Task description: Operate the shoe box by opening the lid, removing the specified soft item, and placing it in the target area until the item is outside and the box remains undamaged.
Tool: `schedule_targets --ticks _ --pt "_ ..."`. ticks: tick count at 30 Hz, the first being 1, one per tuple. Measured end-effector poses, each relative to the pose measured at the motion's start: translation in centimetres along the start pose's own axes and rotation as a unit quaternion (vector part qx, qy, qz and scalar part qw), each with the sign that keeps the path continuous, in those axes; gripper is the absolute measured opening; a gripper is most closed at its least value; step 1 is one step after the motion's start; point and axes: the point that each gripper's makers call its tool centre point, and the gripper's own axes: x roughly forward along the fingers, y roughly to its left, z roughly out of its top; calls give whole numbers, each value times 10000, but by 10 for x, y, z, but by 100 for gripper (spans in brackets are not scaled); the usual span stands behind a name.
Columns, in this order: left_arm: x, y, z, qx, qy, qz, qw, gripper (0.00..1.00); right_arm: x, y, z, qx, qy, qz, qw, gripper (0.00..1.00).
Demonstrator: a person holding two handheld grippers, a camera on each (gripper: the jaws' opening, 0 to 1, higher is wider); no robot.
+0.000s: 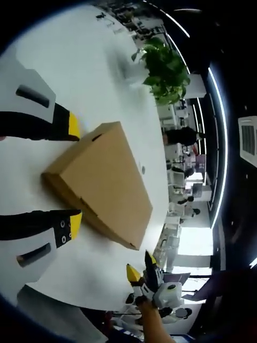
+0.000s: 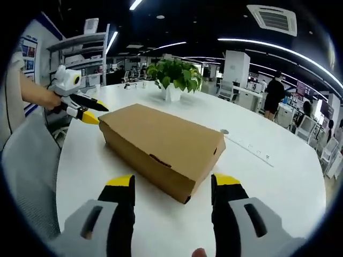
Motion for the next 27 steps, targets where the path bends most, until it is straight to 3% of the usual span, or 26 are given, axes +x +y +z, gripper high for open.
schedule_targets --ticks 5,16,27 --pt "5 0 -2 -38 36 35 10000 48 10 -6 -3 -45 107 8 9999 44" --pt "10 -8 -10 -61 189 21 9998 42 28 -12 -6 21 253 41 9997 41" --pt "13 -9 -13 64 259 -29 9996 43 35 -15 -11 201 331 13 9992 39"
